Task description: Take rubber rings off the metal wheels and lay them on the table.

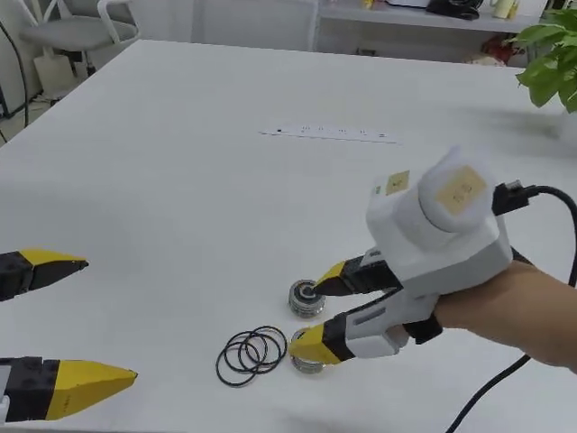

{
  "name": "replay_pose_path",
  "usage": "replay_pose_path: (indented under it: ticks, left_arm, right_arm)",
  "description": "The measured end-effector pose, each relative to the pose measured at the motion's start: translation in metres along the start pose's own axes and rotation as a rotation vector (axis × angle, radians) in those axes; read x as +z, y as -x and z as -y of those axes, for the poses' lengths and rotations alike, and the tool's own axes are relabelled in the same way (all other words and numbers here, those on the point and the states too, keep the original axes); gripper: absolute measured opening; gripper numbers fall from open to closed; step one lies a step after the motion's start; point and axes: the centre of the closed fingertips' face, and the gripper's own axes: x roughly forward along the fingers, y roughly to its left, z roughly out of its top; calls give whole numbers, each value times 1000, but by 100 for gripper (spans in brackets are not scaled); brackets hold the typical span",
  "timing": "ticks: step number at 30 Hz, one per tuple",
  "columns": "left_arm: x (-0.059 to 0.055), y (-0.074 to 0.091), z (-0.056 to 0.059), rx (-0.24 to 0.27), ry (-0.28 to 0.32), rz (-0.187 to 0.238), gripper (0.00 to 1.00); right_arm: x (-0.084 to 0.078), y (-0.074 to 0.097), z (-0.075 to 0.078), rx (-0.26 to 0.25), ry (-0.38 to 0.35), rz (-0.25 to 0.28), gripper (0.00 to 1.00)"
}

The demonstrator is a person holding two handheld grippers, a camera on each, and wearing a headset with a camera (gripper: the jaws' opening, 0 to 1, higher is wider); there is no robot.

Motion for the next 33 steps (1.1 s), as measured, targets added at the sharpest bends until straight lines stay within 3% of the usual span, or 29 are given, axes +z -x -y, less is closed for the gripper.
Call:
replay_pose_path:
  ticks: [8,13,26,33]
  left_arm:
    - [0,-2,-3,0,3,2,78]
    - [-3,-2,-4,5,18,4,80]
    - [-14,-3,-3,30,85,-12,85]
    - [-15,-2,-5,42,104,-12,86]
  right_arm:
    - [-20,36,3,-42,-59,45,66]
    - [-31,55,7,-87,-154,123,81]
    - [-60,87,11,-209,-312,228,97]
    - [-64,99,12,-252,-377,289,99]
